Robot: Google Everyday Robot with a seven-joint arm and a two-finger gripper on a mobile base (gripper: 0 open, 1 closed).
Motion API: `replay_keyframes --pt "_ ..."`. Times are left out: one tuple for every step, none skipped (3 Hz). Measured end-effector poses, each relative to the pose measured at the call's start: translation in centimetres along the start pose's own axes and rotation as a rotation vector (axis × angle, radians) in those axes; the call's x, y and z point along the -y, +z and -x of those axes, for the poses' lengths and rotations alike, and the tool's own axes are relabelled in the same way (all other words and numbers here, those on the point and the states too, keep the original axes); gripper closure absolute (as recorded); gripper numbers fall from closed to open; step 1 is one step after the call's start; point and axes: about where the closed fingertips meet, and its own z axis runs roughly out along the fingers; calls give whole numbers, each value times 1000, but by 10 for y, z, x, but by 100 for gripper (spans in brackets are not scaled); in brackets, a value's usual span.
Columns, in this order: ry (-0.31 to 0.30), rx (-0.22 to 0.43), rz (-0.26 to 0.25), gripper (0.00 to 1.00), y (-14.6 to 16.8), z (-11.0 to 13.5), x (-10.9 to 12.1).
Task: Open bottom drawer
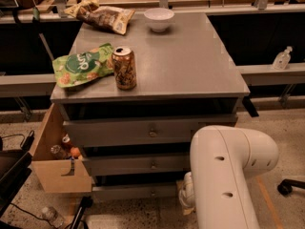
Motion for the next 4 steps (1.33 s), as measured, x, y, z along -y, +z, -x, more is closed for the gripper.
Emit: replay_keyframes --pt "0 0 0 65 -3 0 0" --pt "0 0 1 87 -4 0 0" --pt "4 -13 10 100 -6 -5 -14" --pt "4 -13 10 100 -7 -4 -13"
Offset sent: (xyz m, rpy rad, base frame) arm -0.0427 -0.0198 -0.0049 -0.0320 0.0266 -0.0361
